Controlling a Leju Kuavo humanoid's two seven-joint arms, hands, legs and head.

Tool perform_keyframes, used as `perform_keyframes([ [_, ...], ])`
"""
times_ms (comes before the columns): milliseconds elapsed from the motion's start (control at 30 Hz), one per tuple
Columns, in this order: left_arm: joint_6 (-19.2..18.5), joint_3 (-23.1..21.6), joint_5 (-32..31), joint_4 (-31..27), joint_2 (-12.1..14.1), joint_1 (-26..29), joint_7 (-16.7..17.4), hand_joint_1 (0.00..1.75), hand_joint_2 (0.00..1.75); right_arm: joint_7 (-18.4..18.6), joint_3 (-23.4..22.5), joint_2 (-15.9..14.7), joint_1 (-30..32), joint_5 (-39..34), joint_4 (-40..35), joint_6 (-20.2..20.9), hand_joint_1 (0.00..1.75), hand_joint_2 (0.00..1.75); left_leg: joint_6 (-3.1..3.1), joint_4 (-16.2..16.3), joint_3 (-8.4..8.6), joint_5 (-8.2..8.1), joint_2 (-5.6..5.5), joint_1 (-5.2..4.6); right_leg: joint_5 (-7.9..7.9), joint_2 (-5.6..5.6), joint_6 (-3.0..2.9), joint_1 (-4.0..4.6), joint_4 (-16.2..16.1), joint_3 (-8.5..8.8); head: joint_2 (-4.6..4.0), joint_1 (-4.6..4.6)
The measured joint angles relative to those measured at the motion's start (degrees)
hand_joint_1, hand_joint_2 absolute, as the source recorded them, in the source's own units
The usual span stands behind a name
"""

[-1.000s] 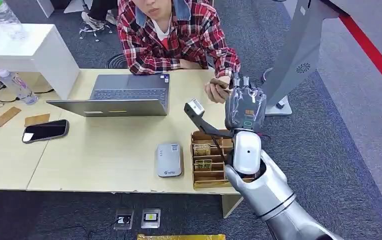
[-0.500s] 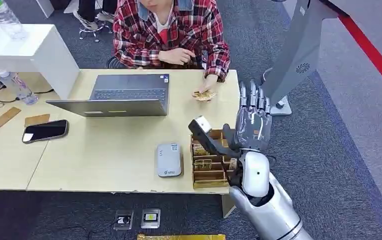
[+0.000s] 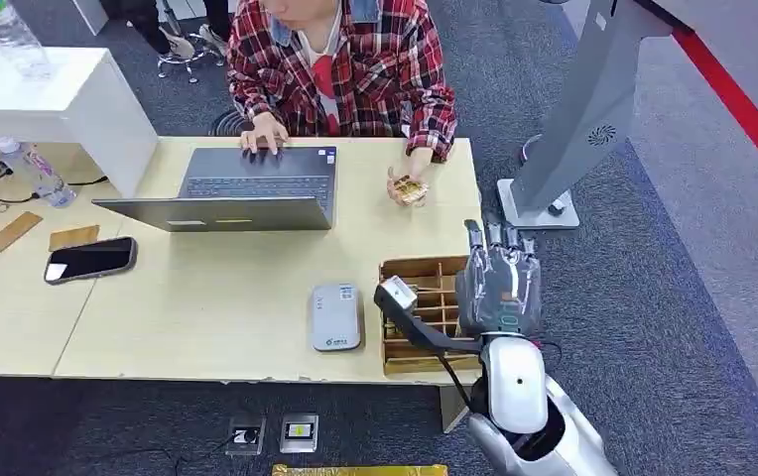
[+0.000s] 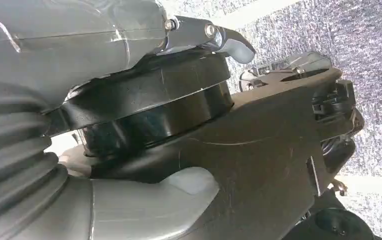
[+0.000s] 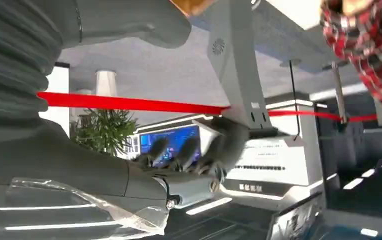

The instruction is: Pass the card to the sensor for recognition and then transmit it.

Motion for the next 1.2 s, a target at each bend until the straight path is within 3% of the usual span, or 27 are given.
perform_keyframes([
  [600,0.4,0.4,0.0,0.0,-0.1,0.0,0.0,0.0,1.75,-0.8,1.0,-2.1,4.5,-4.5,0.8,0.1,1.75,1.75,0.0,0.0,0.01,0.0,0.01,0.0,0.0,0.01,0.0,0.0,0.0,0.01,0.0,0.02],
  [667,0.4,0.4,0.0,0.0,-0.1,0.0,0.0,0.0,1.75,-0.8,1.0,-2.2,4.6,-4.7,1.1,-0.1,1.68,1.75,0.0,0.0,0.01,0.0,0.01,0.0,0.0,0.01,0.0,0.0,0.0,0.01,0.0,0.02],
  [700,0.4,0.4,0.0,0.0,-0.1,0.0,0.0,0.0,1.75,-0.8,1.0,-2.2,4.6,-4.8,1.2,-0.1,1.54,1.75,0.0,0.0,0.01,0.0,0.01,0.0,0.0,0.01,0.0,0.0,0.0,0.01,0.0,0.0],
  [767,0.5,0.4,0.0,0.0,-0.1,0.0,0.0,0.0,1.75,-0.8,1.0,-2.2,4.6,-4.8,1.6,-0.1,1.41,1.75,0.0,0.0,0.01,0.0,0.01,0.0,0.0,0.01,0.0,0.0,0.0,0.01,0.0,0.0],
  [967,0.5,0.4,0.0,0.0,-0.1,0.0,0.0,0.0,1.75,-0.6,0.9,-2.4,4.8,-5.2,3.1,0.0,1.33,1.75,0.0,0.0,0.01,0.0,0.01,0.0,0.0,0.01,0.0,0.0,0.0,0.0,0.0,0.0],
  [1067,0.5,0.4,0.0,0.0,-0.1,0.0,0.0,0.0,1.75,-0.6,0.9,-2.5,4.9,-5.3,4.0,0.0,1.1,1.75,0.0,0.0,0.01,0.0,0.01,0.0,0.0,0.01,0.0,0.0,0.0,0.0,0.0,0.0],
  [1200,0.5,0.4,0.0,0.0,-0.1,0.0,0.0,0.0,1.75,-0.5,0.9,-2.5,5.0,-5.4,4.9,0.0,1.01,1.75,0.0,0.0,0.01,0.0,0.01,0.0,0.0,0.01,0.0,0.0,0.0,0.0,0.0,0.02],
])
